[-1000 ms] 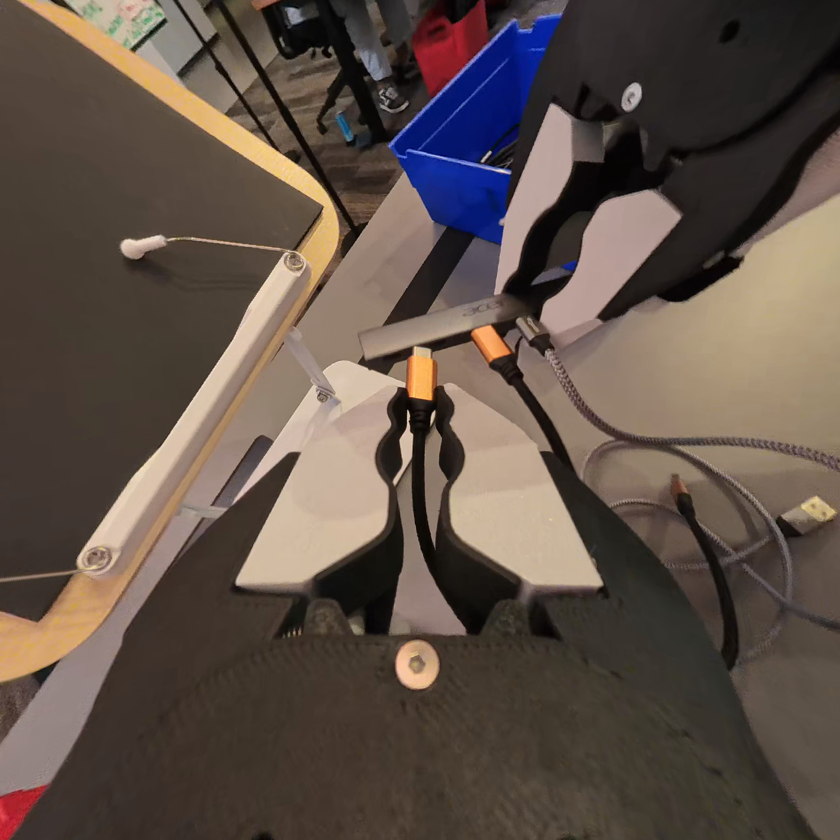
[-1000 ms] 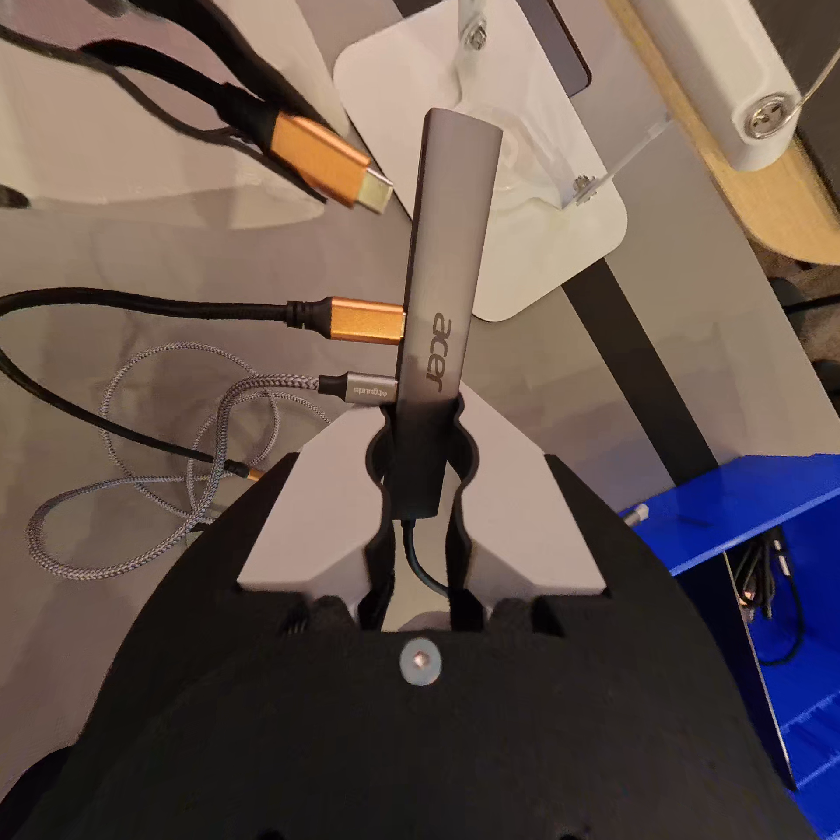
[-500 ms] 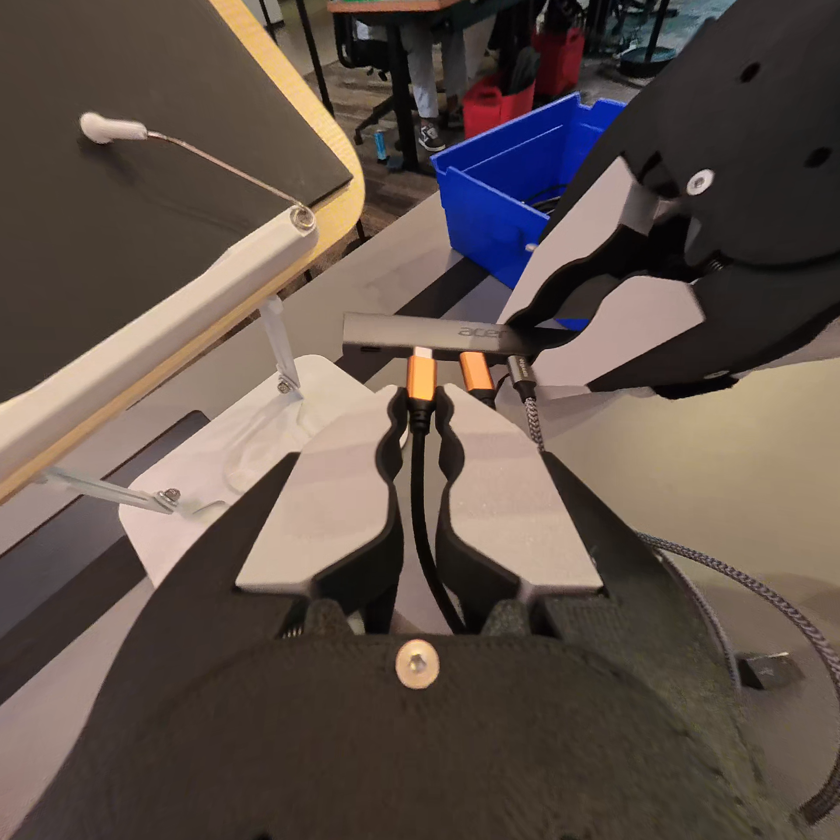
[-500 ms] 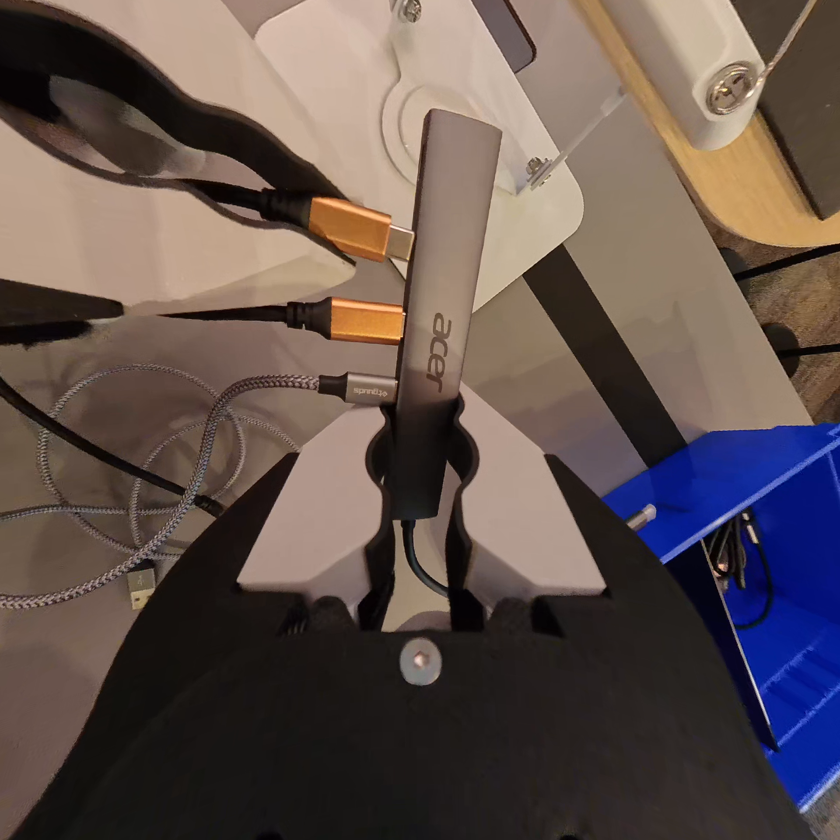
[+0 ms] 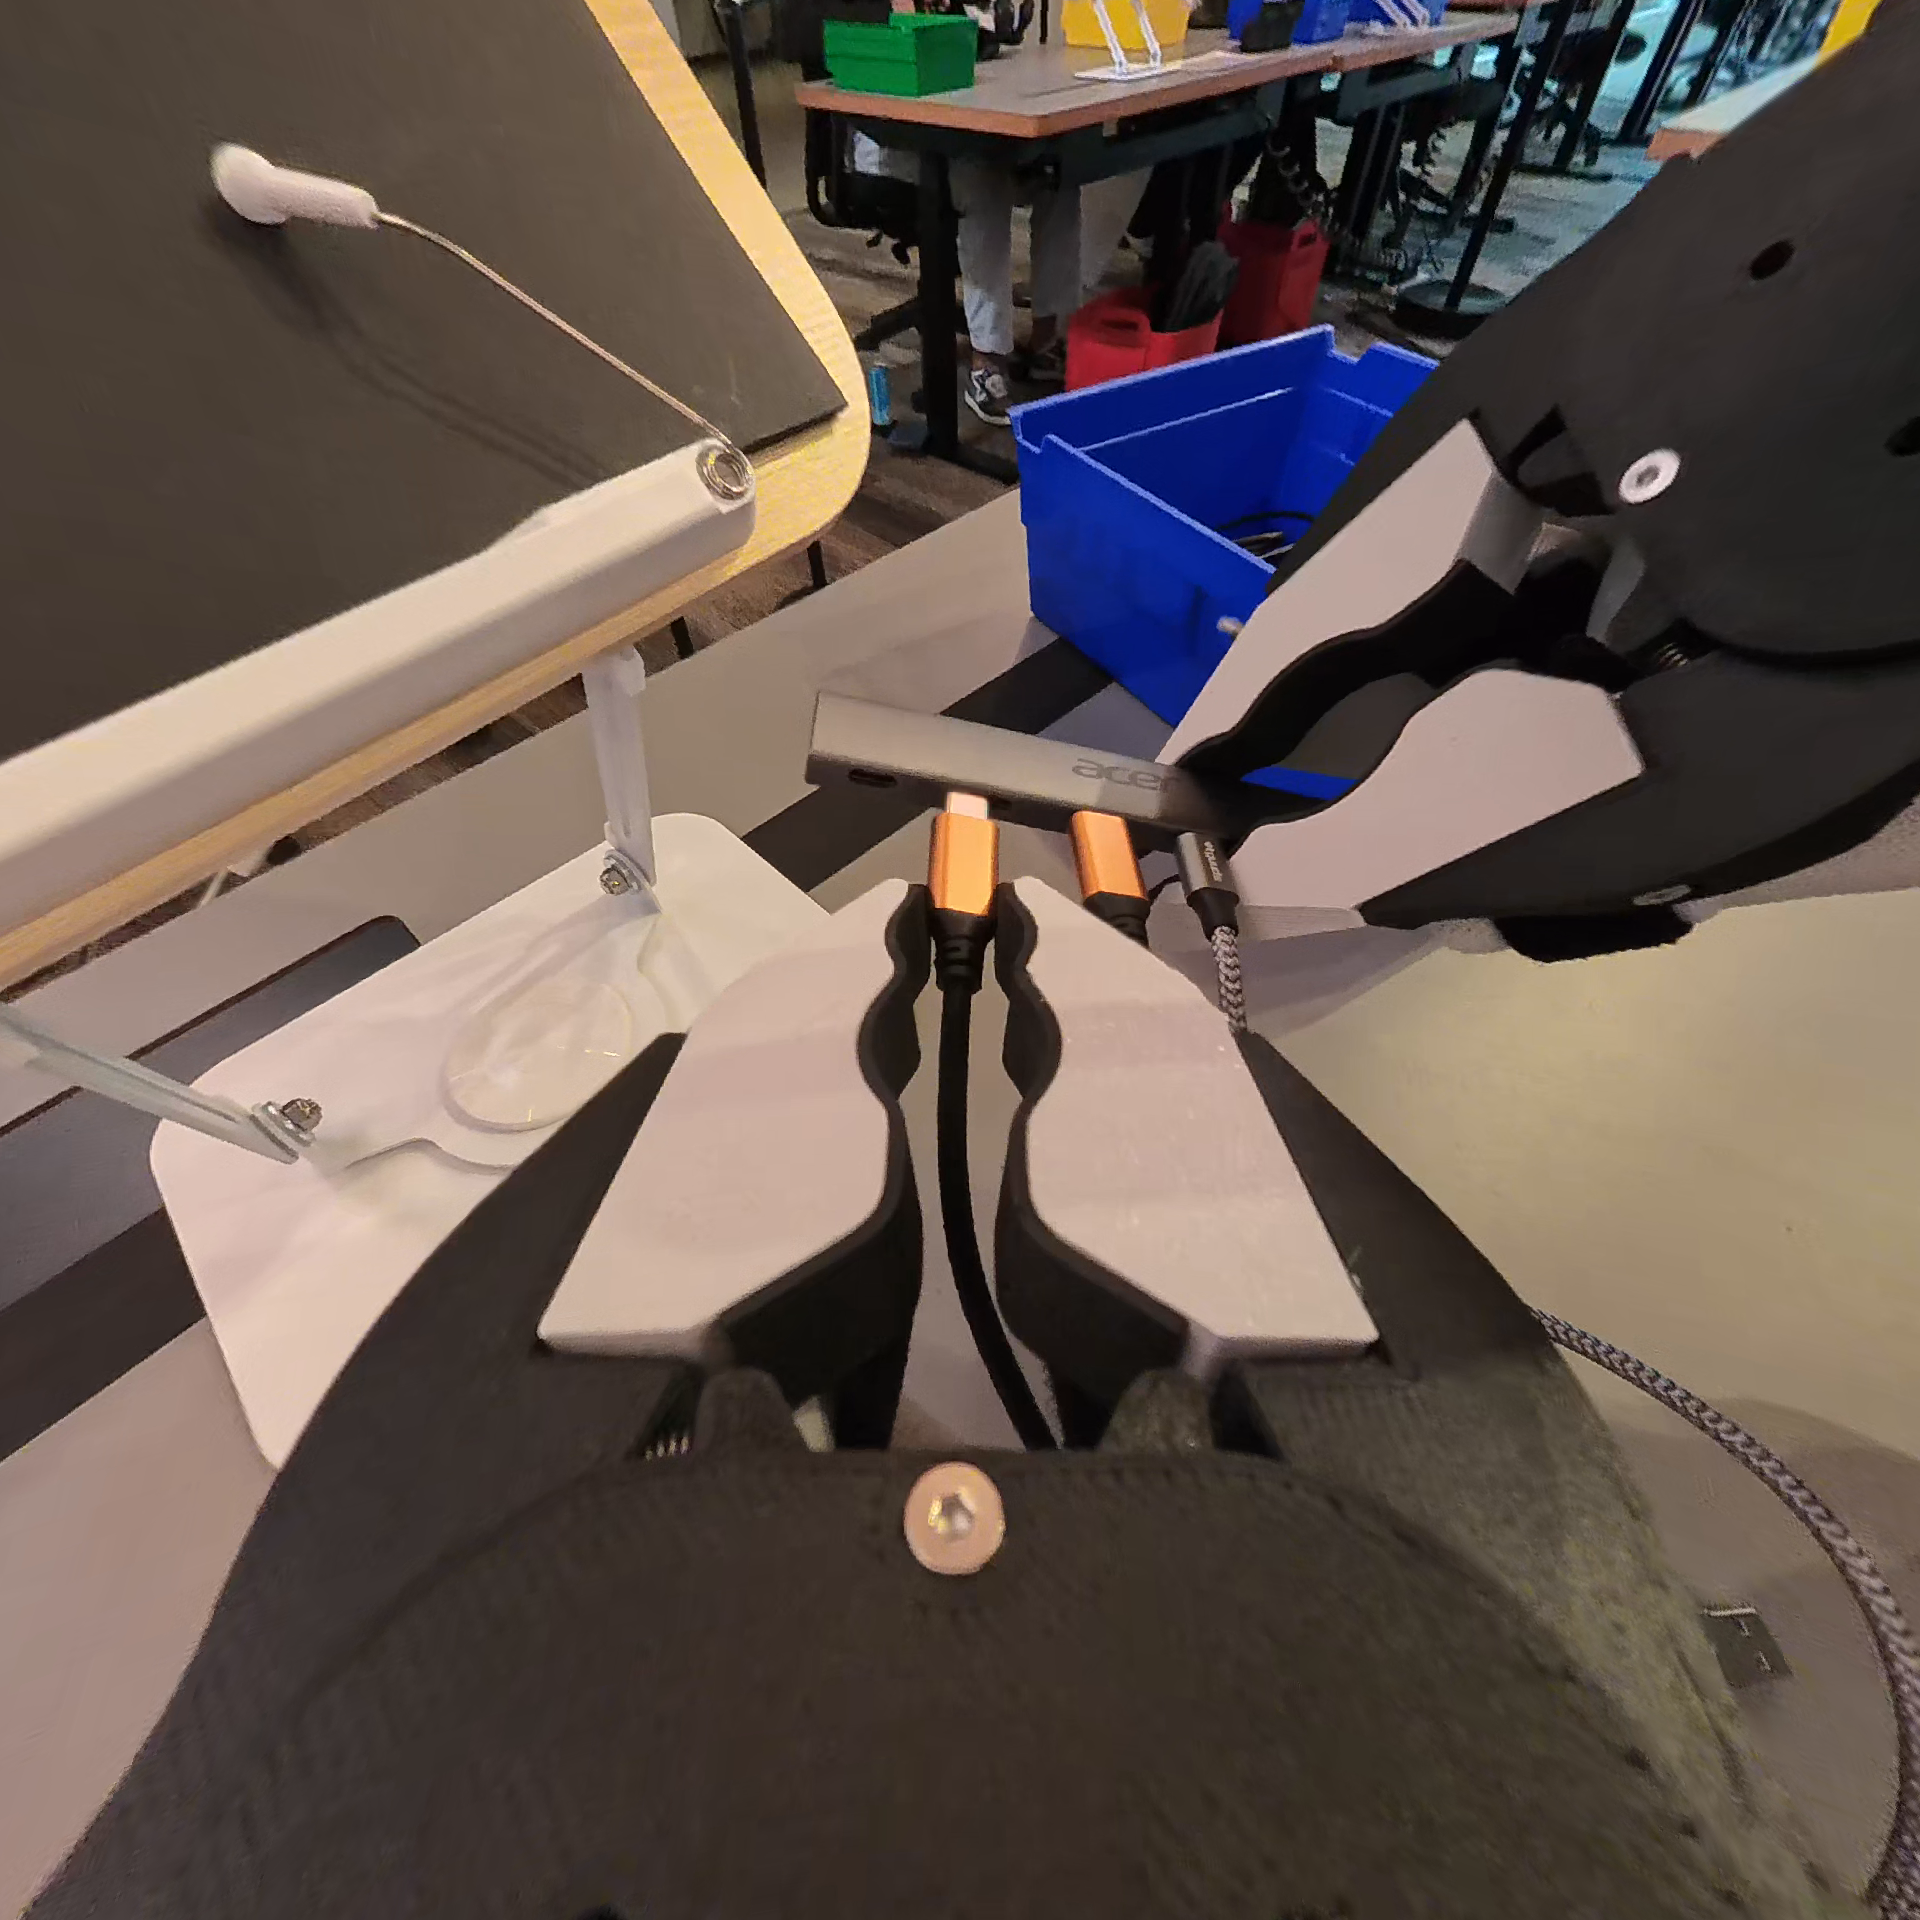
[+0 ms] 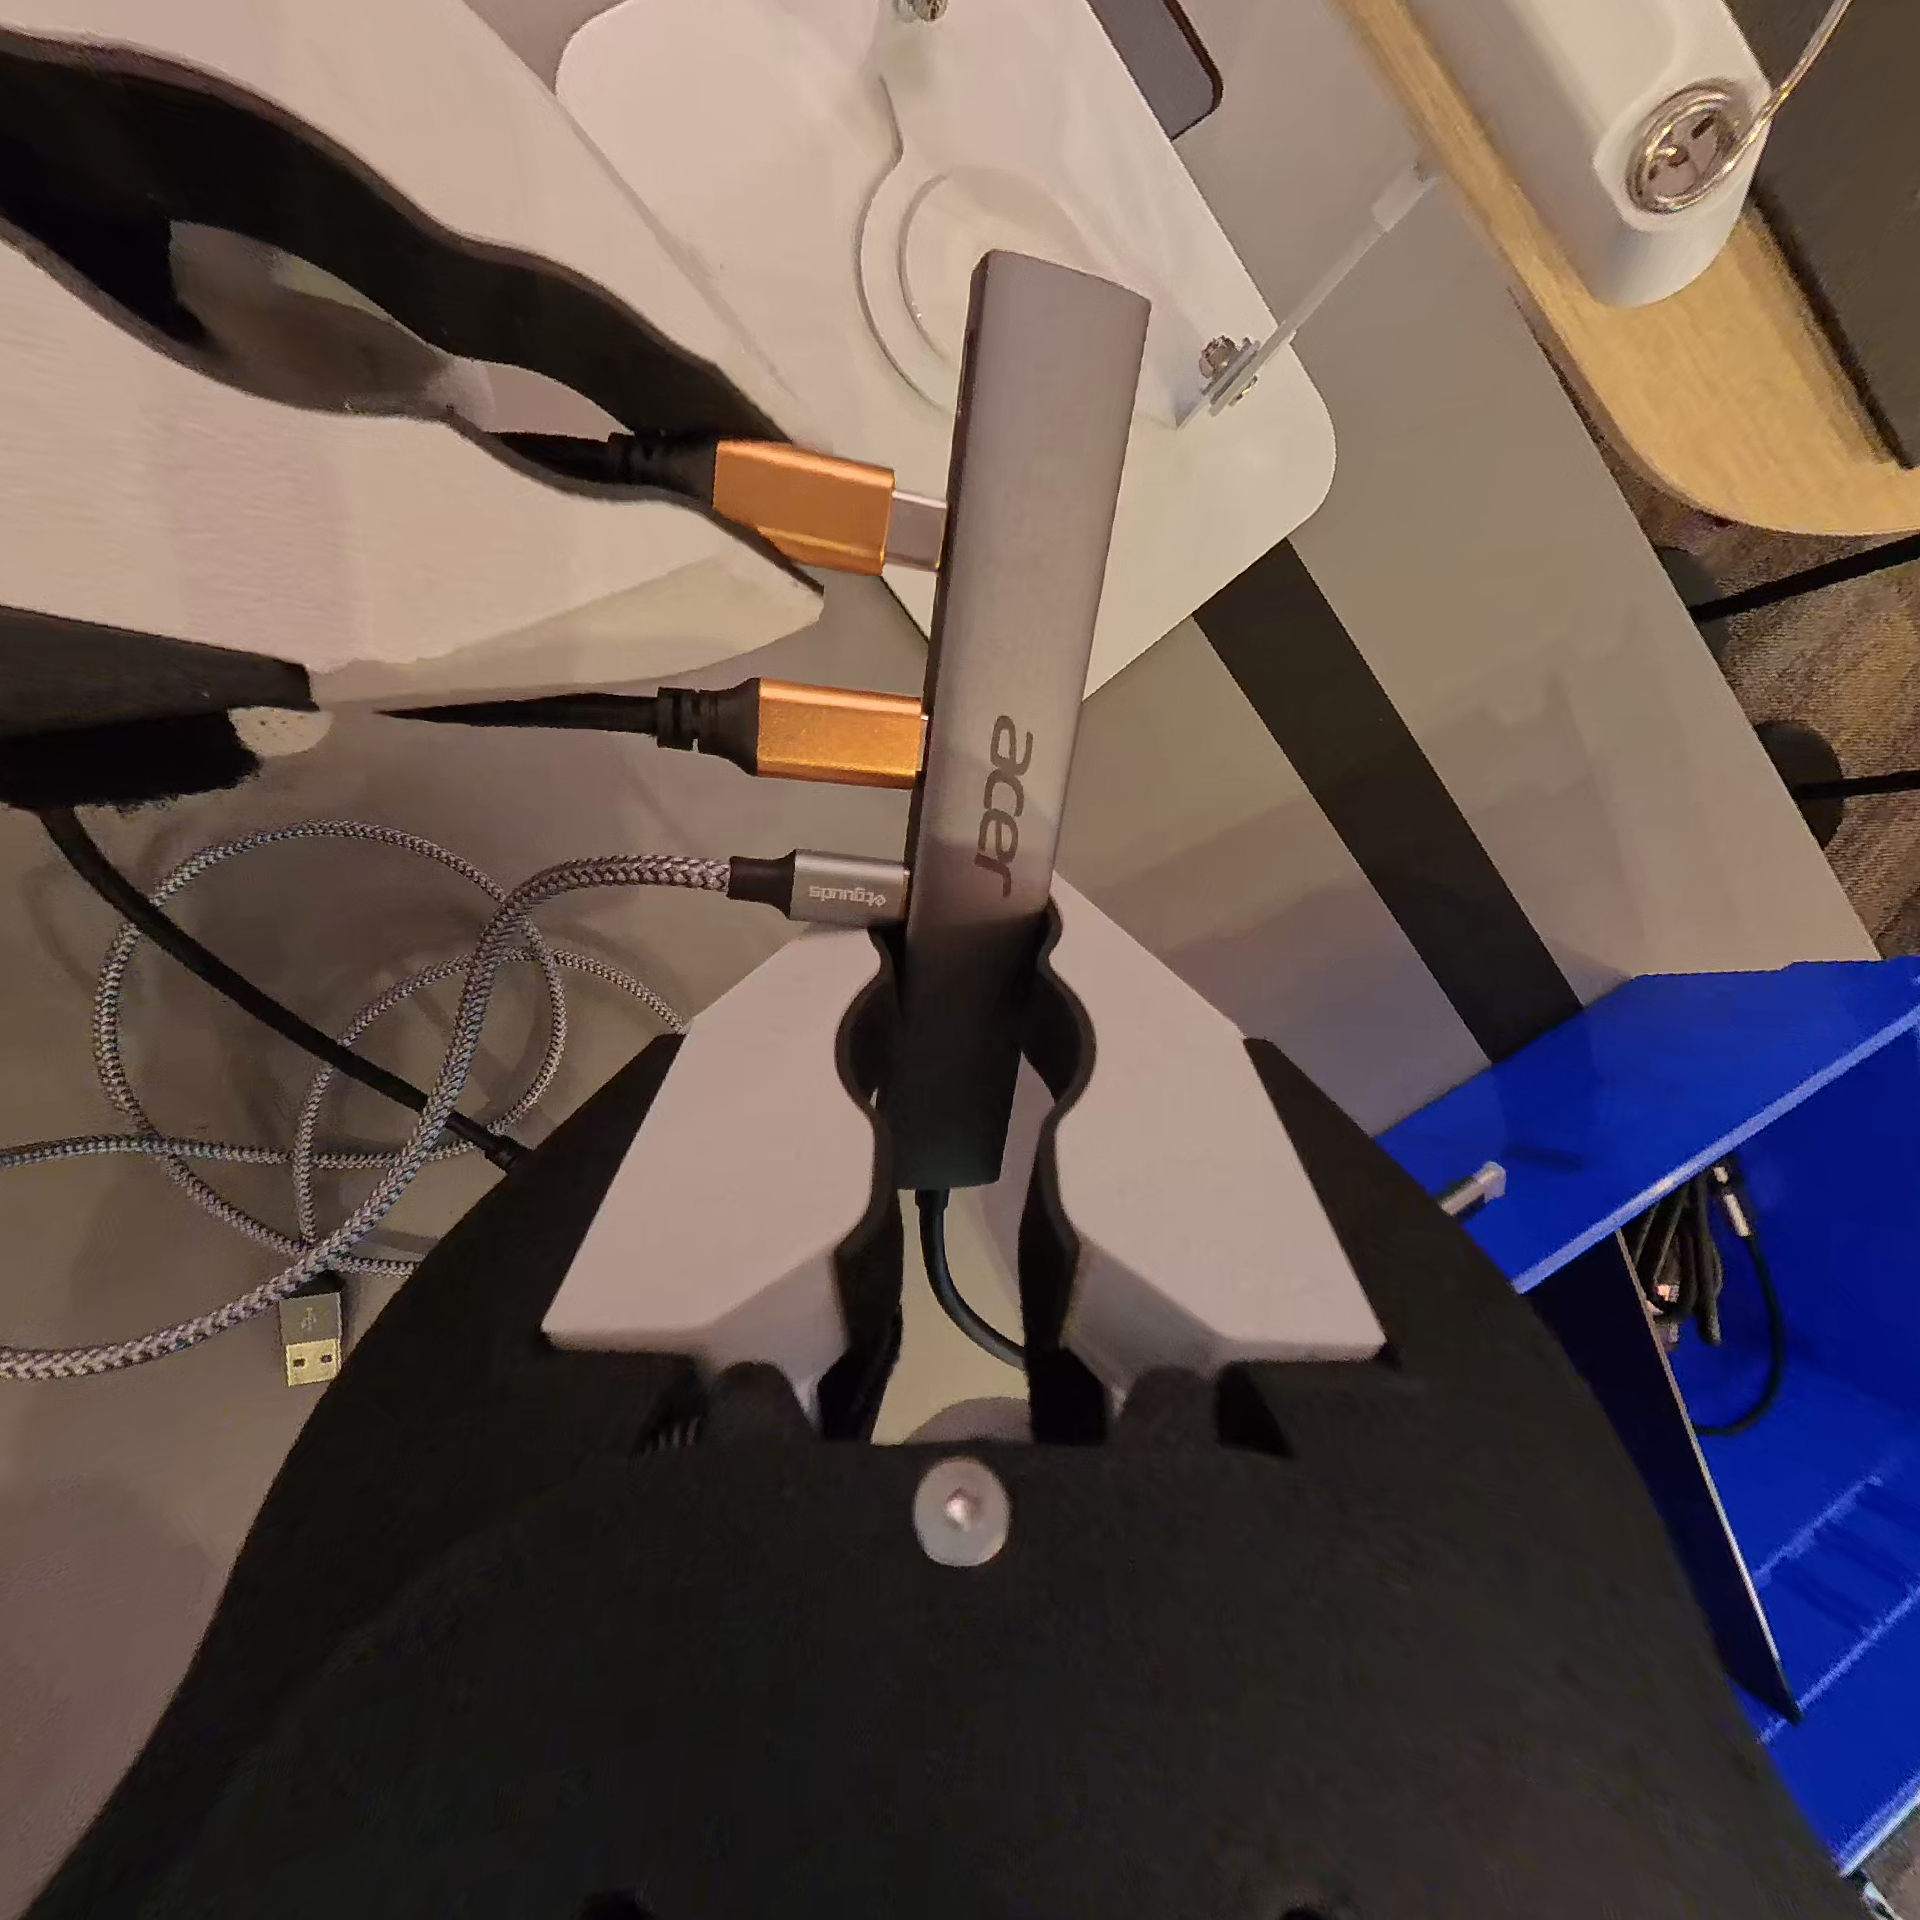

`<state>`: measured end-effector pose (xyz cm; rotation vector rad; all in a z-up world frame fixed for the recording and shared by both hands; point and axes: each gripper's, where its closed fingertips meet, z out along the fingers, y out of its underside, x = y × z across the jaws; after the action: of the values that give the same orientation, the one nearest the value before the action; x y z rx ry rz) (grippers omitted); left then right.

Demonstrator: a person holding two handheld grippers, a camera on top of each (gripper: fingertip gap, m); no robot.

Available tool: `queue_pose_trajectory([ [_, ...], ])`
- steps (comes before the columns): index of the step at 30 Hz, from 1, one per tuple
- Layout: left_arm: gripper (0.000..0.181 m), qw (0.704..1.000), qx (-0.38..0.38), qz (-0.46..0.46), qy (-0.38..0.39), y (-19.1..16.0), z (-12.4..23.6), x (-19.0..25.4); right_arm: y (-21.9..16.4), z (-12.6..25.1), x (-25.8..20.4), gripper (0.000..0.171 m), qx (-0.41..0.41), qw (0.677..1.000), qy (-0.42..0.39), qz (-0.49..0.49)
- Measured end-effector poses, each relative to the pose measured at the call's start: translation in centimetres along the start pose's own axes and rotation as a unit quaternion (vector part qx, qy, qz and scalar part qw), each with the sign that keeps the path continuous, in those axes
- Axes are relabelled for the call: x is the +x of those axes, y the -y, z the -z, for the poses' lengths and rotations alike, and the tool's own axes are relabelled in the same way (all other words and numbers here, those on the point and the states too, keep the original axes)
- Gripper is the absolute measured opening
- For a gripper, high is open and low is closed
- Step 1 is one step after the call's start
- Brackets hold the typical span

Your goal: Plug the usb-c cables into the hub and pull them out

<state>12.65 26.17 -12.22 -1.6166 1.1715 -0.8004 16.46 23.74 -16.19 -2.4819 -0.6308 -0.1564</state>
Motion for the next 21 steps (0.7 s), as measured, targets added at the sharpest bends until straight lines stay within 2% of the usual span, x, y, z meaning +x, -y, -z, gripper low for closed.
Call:
queue_pose_trajectory([
  [5, 0.012, 1.000, -0.015, -0.011, -0.005, -0.5, -0.1, 0.2, -0.4, -0.2, 0.2, 0.017, -0.005, 1.000, 0.003, -0.001],
  [13, 0.012, 0.991, -0.050, -0.122, -0.038, -0.8, 1.2, -0.2, -0.5, 1.3, 1.6, 0.017, 0.017, 1.000, -0.011, -0.006],
  [16, 0.012, 0.984, -0.094, -0.141, -0.054, -1.7, 1.8, -0.1, 1.4, 2.3, 0.2, 0.016, 0.069, 0.997, 0.028, -0.008],
  [21, 0.013, 0.985, -0.075, -0.149, -0.050, -0.4, 2.3, 0.7, 2.4, 1.3, -2.0, 0.016, 0.079, 0.995, 0.068, -0.002],
])
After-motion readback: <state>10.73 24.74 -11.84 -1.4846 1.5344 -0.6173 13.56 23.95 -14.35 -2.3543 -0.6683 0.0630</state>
